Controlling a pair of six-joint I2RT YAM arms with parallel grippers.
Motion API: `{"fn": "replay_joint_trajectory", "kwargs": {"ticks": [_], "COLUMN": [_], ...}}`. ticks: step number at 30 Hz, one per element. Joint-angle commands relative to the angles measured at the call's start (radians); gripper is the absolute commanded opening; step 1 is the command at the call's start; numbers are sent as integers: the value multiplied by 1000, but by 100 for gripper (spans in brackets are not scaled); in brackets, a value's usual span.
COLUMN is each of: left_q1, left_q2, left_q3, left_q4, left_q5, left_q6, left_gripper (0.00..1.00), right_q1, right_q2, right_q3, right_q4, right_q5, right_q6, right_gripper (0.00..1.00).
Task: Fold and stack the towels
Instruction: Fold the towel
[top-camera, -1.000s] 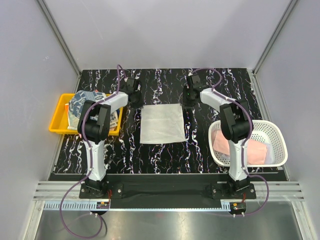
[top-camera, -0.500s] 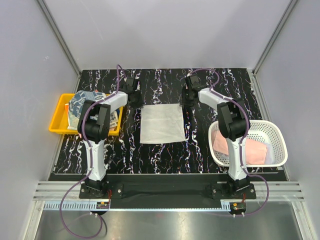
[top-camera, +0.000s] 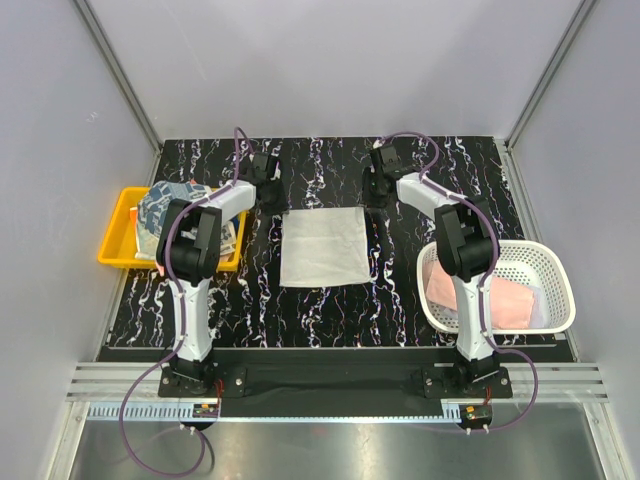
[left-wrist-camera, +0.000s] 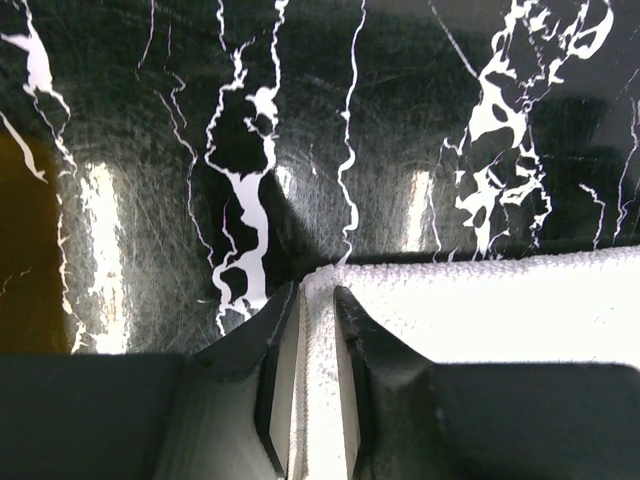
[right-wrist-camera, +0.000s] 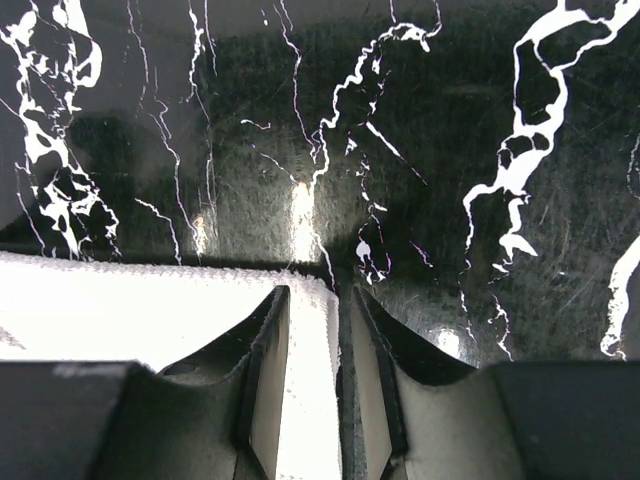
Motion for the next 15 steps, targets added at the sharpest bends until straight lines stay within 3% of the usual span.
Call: {"fn": "replay_joint_trajectory", "kwargs": {"ticks": [1,10,15], "left_q1": [8,8,8], "left_q2": [14,42,45], "left_q3": [52,69,69], "left_q4": [9,-14,-14], "left_q5": [3,-11,-32], "left_q6": [8,-4,-7], "left_gripper": [26,31,31], "right_q1": [-1,-1,-1], "right_q2": [26,55,64], "right_q3": [31,49,59], "right_q4": [25,12,6], "right_q5": [2,-12,-6], "right_q6": [-13,-13,-21], "right_gripper": [38,35,27]}}
